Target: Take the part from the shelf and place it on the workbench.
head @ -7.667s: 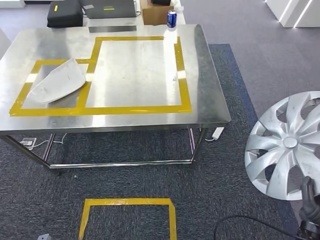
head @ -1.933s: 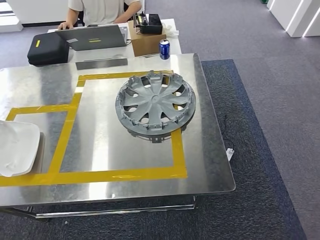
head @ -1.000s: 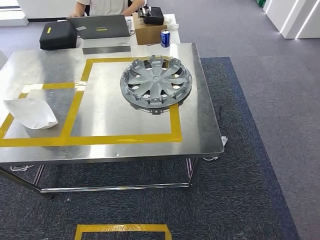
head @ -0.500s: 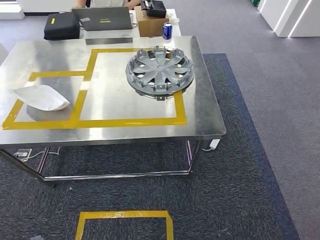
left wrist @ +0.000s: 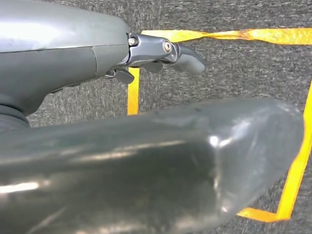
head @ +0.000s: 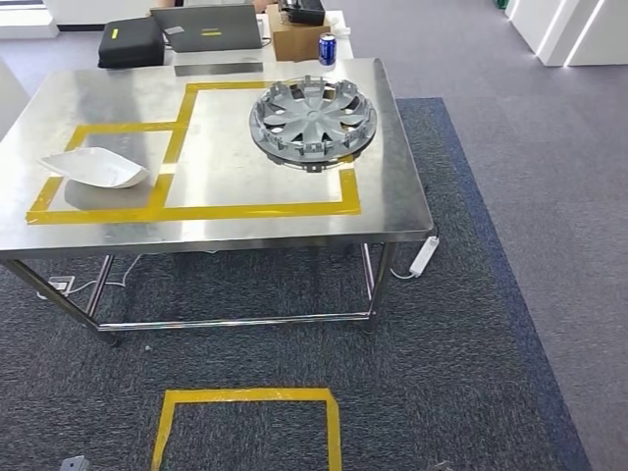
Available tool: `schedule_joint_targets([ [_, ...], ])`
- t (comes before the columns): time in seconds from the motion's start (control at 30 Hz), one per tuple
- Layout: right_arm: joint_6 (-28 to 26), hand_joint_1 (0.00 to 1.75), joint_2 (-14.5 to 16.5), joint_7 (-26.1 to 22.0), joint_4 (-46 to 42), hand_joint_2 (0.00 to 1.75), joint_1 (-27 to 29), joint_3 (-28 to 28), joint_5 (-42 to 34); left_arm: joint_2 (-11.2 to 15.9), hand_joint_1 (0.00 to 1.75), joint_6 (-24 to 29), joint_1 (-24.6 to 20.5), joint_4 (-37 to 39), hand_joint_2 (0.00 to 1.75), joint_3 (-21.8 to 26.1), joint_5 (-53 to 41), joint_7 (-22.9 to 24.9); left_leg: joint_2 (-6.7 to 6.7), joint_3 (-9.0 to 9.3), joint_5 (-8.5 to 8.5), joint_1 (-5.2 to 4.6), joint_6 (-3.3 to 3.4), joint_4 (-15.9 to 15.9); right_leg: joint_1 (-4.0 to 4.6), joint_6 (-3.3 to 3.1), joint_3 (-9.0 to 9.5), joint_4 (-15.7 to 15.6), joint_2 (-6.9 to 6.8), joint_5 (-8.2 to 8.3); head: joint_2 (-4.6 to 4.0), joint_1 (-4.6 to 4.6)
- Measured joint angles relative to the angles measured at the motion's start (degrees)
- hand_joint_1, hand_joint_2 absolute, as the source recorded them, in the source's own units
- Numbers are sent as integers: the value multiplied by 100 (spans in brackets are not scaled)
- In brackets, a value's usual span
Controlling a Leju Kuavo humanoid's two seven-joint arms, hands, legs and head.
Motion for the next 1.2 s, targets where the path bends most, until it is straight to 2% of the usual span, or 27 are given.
schedule_joint_targets([
  [0.03, -31, 0, 8, -5, 7, 0, -4, 19, 36, 11, 0, -2, 7, -1, 0, -14, -2, -4, -5, -65, -221, 5, -34, 167, -13, -42, -67, -8, -7, 74, -1, -14],
  [0.1, -45, 0, 13, -8, 11, 0, -11, 51, 68, 27, 0, -3, 7, -3, 0, -32, -2, -6, -8, -263, -847, 19, -92, 838, -19, -82, -234, -5, -11, 223, -1, -34],
  [0.13, -48, 0, 13, -9, 13, 0, -9, 67, 73, 32, 0, -3, 2, -3, 0, -37, -2, -7, -8, -347, -1061, 26, -113, 1227, -20, -80, -329, 0, -12, 302, -1, -38],
  [0.17, -48, 0, 15, -9, 16, 0, -7, 79, 75, 34, 0, -3, -3, -3, 0, -39, -2, -7, -8, -374, -1130, 32, -131, 1515, -22, -70, -425, 8, -14, 381, -1, -37],
  [0.2, -48, 0, 18, -10, 21, 0, -6, 88, 75, 36, 0, -3, -5, -3, 0, -40, -2, -7, -8, -319, -1063, 41, -144, 1638, -28, -56, -523, 19, -15, 456, -1, -37],
  [0.23, -47, 0, 21, -10, 25, 0, -4, 95, 75, 38, 0, -3, -8, -3, 0, -41, -3, -7, -8, -160, -908, 52, -158, 1555, -39, -35, -627, 36, -15, 525, -1, -37],
  [0.3, -46, 0, 26, -10, 29, 0, -8, 98, 82, 41, 0, -4, -24, -9, 0, -42, -3, -7, -11, 450, -697, 85, -191, 865, -59, 26, -816, 104, -10, 638, -1, -42],
  [0.37, -26, 0, 25, -10, 31, 0, -18, 115, 153, 47, 0, -4, -55, -21, 0, -48, -9, -7, -27, 971, -789, 92, -142, 108, -59, 102, -958, 183, -10, 738, -1, -45],
  [0.4, -3, 0, 25, -12, 31, 0, -19, 142, 216, 50, 0, -4, -66, -28, 0, -57, -14, -5, -34, 1062, -849, 80, -86, -68, -57, 139, -999, 198, -11, 794, -1, -46],
  [0.47, 44, 0, 25, -19, 36, 0, -1, 216, 327, 58, 0, 3, -62, -32, 0, -88, -19, 5, -23, 978, -817, 61, 51, -92, -77, 211, -1050, 187, -11, 899, -1, -43],
  [0.5, 65, 0, 25, -21, 40, 0, 18, 247, 357, 59, 0, 7, -58, -32, 0, -106, -20, 14, -14, 921, -758, 57, 106, -82, -88, 244, -1090, 219, -9, 848, -1, -37],
  [0.53, 82, 0, 27, -24, 47, 0, 35, 269, 371, 60, 0, 10, -56, -32, 0, -120, -19, 23, -6, 857, -692, 59, 154, -81, -96, 272, -1151, 343, -8, 687, -1, -27],
  [0.57, 102, 0, 31, -25, 54, 0, 44, 288, 380, 62, 0, 10, -58, -34, 0, -131, -19, 31, 1, 784, -622, 56, 194, -80, -101, 291, -1232, 581, -7, 424, -1, -18],
  [0.63, 151, 0, 40, -20, 67, 0, 42, 342, 409, 62, 0, 4, -58, -40, 0, -150, -18, 46, 1, 619, -485, 27, 233, -75, -100, 309, -1387, 1298, -7, -150, -1, -4],
  [0.67, 175, 0, 42, -10, 71, 0, 37, 369, 428, 62, 0, -2, -58, -43, 0, -160, -15, 51, 2, 525, -414, 7, 243, -70, -94, 303, -1407, 1603, -7, -287, -1, -3],
  [0.7, 193, 0, 43, 2, 73, 0, 34, 392, 446, 61, 0, -7, -57, -44, 0, -168, -11, 55, 3, 428, -342, -14, 246, -64, -83, 283, -1349, 1762, -7, -288, -1, -4],
  [0.73, 202, 0, 43, 13, 74, 0, 35, 407, 458, 61, 0, -11, -56, -45, 0, -174, -7, 55, 2, 332, -271, -34, 248, -57, -67, 248, -1196, 1729, -7, -180, -1, -4],
  [0.8, 196, 0, 44, 22, 73, 0, 25, 421, 464, 60, 0, -14, -55, -45, 0, -178, 6, 59, 0, 170, -136, -65, 242, -44, -11, 139, -631, 1146, -7, 34, -1, -6],
  [0.83, 186, 0, 45, 21, 73, 0, 8, 425, 459, 59, 0, -16, -53, -48, 0, -179, 13, 62, 1, 110, -75, -79, 228, -39, 16, 85, -299, 699, -12, 20, -1, -6],
  [0.9, 153, 0, 53, 12, 73, 87, -27, 429, 435, 60, 0, -19, -51, -54, 0, -181, 26, 70, 10, 56, 51, -79, 181, -48, 65, 29, 59, 114, -18, -88, -1, -5],
  [0.97, 75, 0, 70, -67, 76, 175, -25, 430, 396, 66, 0, -16, -46, -56, 0, -184, 42, 86, 15, 33, 154, -58, 113, -72, 78, -3, 35, 5, -23, -33, -2, 31],
  [1.0, 13, 0, 79, -153, 79, 175, -17, 429, 375, 68, 0, -24, -34, -56, 0, -185, 66, 97, 9, 4, 115, -47, 76, -55, 72, -40, -9, -11, -27, 32, -2, 58],
  [1.03, -54, 0, 86, -262, 81, 175, -12, 427, 351, 69, 0, -44, -13, -57, 0, -187, 98, 110, 3, -47, -38, -40, 40, 36, 59, -79, -72, -25, -30, 111, -1, 56],
  [1.07, -109, 0, 95, -370, 82, 175, -11, 424, 332, 71, 0, -74, 7, -57, 0, -188, 133, 121, -3, -125, -301, -31, 5, 236, 44, -106, -151, -35, -30, 194, -1, 48],
  [1.13, -156, 0, 112, -502, 83, 175, -12, 420, 308, 71, 0, -135, 21, -58, 0, -189, 177, 143, -5, -317, -927, -11, -56, 939, 41, -124, -320, -31, -26, 344, -1, 18],
  [1.17, -150, 0, 125, -525, 84, 175, -10, 419, 299, 71, 0, -150, 17, -58, 0, -190, 182, 144, -5, -376, -1088, 2, -82, 1295, 37, -115, -414, -24, -28, 424, -1, 14],
  [1.2, -136, 0, 135, -524, 85, 175, -8, 418, 283, 71, 0, -153, 15, -58, 0, -191, 178, 136, -4, -368, -1095, 17, -107, 1531, 30, -102, -513, -12, -33, 504, -1, 13],
])
